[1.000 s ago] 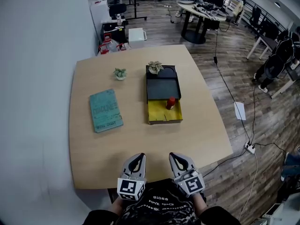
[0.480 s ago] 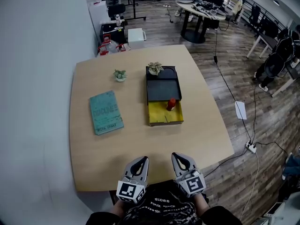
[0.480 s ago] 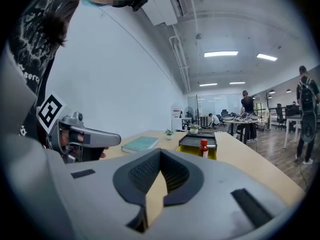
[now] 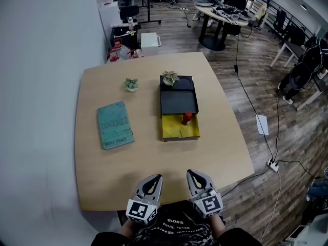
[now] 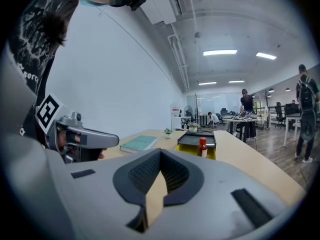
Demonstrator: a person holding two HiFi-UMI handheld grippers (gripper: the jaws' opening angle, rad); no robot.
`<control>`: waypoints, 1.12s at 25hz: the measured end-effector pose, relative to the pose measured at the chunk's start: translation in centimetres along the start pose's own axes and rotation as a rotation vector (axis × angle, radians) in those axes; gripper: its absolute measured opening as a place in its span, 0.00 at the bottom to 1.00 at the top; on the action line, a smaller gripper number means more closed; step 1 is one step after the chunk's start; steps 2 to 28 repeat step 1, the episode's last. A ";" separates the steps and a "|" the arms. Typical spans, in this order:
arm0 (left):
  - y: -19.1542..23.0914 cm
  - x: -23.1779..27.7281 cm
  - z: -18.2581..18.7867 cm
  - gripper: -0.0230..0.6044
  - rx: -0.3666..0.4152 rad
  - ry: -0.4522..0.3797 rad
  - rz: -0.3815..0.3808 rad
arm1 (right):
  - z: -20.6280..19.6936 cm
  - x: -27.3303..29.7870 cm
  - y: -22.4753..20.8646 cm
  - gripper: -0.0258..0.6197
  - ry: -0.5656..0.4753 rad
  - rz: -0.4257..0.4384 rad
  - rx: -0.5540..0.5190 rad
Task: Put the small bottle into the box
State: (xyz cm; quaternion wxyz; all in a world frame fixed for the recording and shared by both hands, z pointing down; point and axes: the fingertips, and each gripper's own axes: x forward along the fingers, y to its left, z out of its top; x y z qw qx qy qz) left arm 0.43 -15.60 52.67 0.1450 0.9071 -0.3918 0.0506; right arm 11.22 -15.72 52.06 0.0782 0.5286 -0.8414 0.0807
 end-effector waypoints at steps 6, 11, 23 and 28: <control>0.0 0.0 0.2 0.04 0.001 -0.002 0.000 | 0.0 0.0 0.0 0.04 -0.005 0.003 -0.003; 0.0 0.0 0.2 0.04 0.001 -0.002 0.000 | 0.0 0.0 0.0 0.04 -0.005 0.003 -0.003; 0.0 0.0 0.2 0.04 0.001 -0.002 0.000 | 0.0 0.0 0.0 0.04 -0.005 0.003 -0.003; 0.0 0.0 0.2 0.04 0.001 -0.002 0.000 | 0.0 0.0 0.0 0.04 -0.005 0.003 -0.003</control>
